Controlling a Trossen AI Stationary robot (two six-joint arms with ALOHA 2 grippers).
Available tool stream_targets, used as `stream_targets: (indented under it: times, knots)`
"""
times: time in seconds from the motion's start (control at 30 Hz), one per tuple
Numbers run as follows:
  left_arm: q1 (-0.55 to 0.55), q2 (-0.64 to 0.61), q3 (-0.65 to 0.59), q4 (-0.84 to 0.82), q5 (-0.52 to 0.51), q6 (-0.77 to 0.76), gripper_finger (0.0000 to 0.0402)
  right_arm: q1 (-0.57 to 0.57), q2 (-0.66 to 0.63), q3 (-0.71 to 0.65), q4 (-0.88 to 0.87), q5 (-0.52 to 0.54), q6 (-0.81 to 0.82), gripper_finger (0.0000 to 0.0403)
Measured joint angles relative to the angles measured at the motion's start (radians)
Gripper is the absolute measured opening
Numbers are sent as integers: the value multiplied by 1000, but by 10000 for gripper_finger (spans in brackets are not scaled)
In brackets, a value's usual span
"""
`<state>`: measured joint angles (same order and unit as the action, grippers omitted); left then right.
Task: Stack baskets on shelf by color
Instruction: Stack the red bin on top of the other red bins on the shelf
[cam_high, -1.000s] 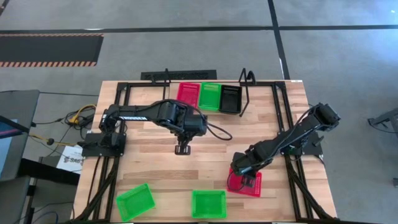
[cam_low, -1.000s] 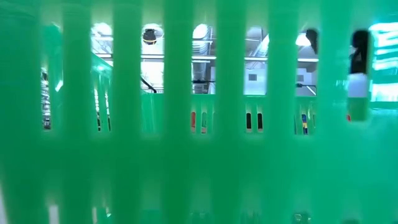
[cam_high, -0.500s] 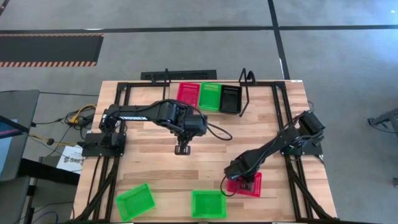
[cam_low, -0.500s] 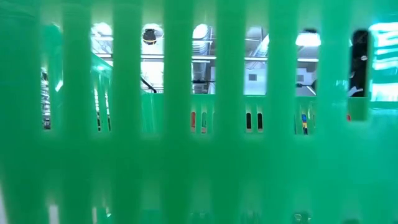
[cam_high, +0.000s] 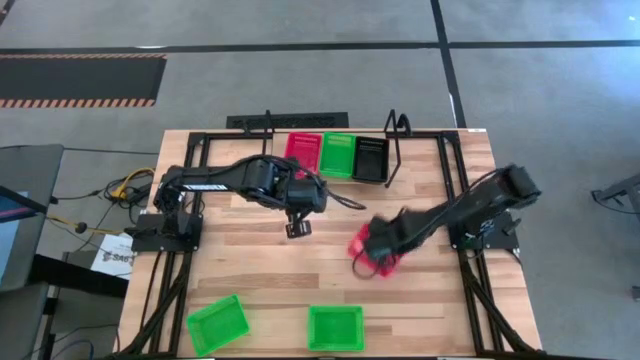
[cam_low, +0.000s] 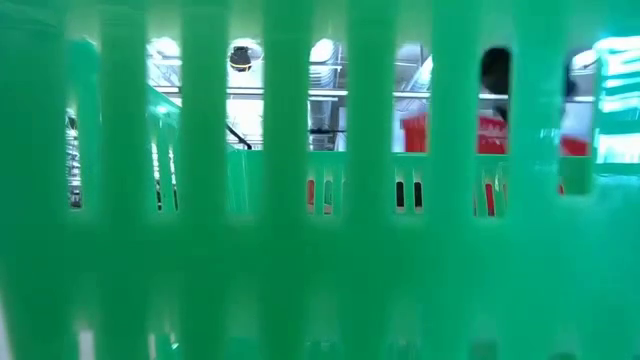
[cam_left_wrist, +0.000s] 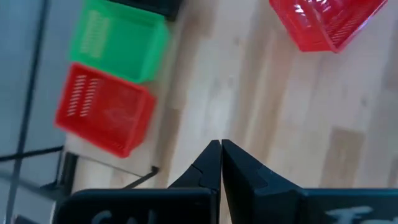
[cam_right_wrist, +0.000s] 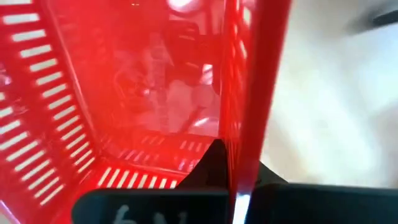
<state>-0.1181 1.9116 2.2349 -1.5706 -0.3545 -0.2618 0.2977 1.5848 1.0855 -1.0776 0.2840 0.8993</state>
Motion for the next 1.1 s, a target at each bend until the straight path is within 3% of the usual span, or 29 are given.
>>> stream_targets:
  times: [0.13,0.27,0.43,0.63,0.77,0.97,1.1]
  knots:
    - [0,-19,0,21,-139,-132,0,-78,-176,1,-58,179,9,2]
    - [0,-19,0,161,-272,-232,0,-153,-334,2,-60,358,-40,2]
    - [-1,-14,0,478,-285,-213,0,-229,-471,2,-35,587,-129,1]
    - [0,1,2,718,-352,-194,0,-285,-573,1,77,813,-267,1]
    - [5,35,0,803,-395,-194,0,-294,-622,1,265,895,-472,1]
    - [12,112,-2,1083,-379,-82,0,-294,-637,0,573,896,-813,1]
    - [17,142,0,1230,-348,-13,0,-292,-627,0,674,861,-917,0]
